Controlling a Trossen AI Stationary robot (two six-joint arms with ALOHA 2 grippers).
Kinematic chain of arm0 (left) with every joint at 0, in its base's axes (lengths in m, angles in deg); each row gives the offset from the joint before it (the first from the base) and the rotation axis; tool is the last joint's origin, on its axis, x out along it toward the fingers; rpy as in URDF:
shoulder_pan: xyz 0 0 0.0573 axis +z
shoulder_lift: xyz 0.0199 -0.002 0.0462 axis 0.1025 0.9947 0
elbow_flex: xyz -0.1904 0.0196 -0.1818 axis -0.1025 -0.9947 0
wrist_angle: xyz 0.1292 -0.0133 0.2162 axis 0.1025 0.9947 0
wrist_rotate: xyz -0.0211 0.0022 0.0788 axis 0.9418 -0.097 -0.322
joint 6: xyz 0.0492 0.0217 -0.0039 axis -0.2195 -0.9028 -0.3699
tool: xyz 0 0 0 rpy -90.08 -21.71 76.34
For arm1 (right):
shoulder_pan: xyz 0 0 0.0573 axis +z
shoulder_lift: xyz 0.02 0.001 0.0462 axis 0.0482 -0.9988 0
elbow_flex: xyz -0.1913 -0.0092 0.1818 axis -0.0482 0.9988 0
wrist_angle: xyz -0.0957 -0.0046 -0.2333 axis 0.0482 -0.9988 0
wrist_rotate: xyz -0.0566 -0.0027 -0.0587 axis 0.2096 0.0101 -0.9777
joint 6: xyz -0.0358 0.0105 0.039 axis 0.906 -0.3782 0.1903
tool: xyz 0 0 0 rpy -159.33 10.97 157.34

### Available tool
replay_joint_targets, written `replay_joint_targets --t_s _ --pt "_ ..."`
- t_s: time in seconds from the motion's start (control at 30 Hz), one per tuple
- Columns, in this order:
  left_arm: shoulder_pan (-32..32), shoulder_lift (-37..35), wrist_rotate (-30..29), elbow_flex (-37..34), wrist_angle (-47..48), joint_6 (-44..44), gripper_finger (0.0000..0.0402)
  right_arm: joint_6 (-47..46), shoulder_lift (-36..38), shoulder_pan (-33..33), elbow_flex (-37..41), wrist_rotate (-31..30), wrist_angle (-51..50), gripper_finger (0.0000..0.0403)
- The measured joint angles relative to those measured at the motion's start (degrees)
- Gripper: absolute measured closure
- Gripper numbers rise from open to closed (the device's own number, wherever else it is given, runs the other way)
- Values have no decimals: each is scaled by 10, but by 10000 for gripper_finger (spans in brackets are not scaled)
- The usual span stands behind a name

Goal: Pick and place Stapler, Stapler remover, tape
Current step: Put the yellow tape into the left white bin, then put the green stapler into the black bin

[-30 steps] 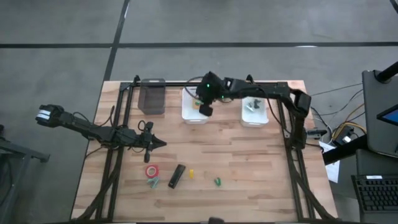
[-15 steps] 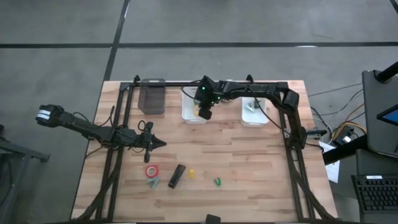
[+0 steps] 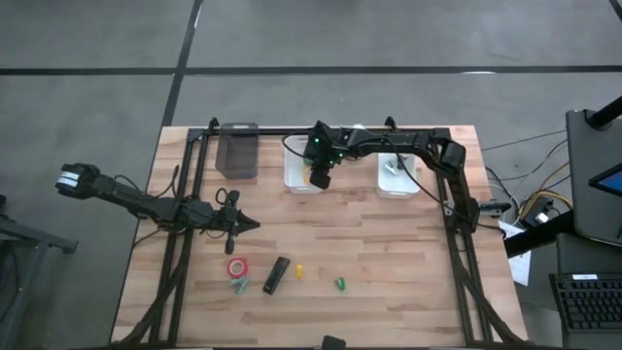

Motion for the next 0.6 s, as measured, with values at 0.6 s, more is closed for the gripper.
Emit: replay_joint_targets --t_s 0.6 --pt "0 0 0 0 0 0 378 -5 77 36 1 0 -40 245"
